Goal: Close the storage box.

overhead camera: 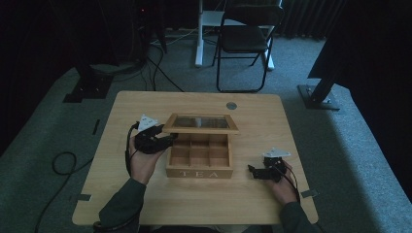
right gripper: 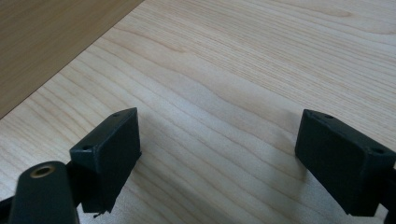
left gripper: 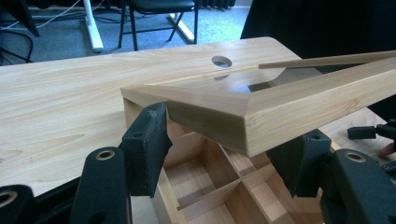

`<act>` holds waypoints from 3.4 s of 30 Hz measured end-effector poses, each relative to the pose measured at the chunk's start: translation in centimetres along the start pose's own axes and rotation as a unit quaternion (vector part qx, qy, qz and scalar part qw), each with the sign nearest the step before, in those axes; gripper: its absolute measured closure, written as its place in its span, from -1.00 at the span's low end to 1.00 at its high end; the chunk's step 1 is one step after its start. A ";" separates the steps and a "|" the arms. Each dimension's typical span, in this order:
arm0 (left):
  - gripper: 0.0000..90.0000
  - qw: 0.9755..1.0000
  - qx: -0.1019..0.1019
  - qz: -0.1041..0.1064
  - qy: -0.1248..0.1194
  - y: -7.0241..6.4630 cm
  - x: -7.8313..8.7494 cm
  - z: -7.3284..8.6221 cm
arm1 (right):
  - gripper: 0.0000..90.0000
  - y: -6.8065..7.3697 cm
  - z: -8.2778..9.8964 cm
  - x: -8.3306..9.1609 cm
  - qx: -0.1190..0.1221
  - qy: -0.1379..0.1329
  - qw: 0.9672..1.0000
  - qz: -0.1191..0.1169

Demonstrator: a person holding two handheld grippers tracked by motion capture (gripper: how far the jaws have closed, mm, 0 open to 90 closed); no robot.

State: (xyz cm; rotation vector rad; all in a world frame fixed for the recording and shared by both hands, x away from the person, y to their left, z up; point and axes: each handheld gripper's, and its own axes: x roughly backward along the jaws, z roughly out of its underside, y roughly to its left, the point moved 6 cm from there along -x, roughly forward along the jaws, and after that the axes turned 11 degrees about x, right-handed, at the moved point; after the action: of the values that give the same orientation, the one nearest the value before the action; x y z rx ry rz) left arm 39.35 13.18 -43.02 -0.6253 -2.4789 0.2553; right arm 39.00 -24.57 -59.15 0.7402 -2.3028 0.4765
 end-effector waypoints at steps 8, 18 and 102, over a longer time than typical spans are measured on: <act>-0.10 1.000 -0.002 0.000 -0.001 0.0 0.1 0.4 | -0.69 0.0 0.0 0.0 0.001 0.000 1.000 0.000; -0.10 1.000 0.001 0.001 0.002 0.1 0.1 1.4 | -0.69 0.0 0.0 0.0 0.001 0.000 1.000 0.000; -0.11 0.996 -0.004 -0.026 0.083 0.6 0.1 12.0 | -0.69 0.0 0.0 0.0 0.001 0.000 1.000 0.000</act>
State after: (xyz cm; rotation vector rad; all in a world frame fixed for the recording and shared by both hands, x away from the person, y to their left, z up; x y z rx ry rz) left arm 32.76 13.23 -53.03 -0.5613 -2.3341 0.1674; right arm 39.01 -24.58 -59.16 0.7412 -2.3026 0.4792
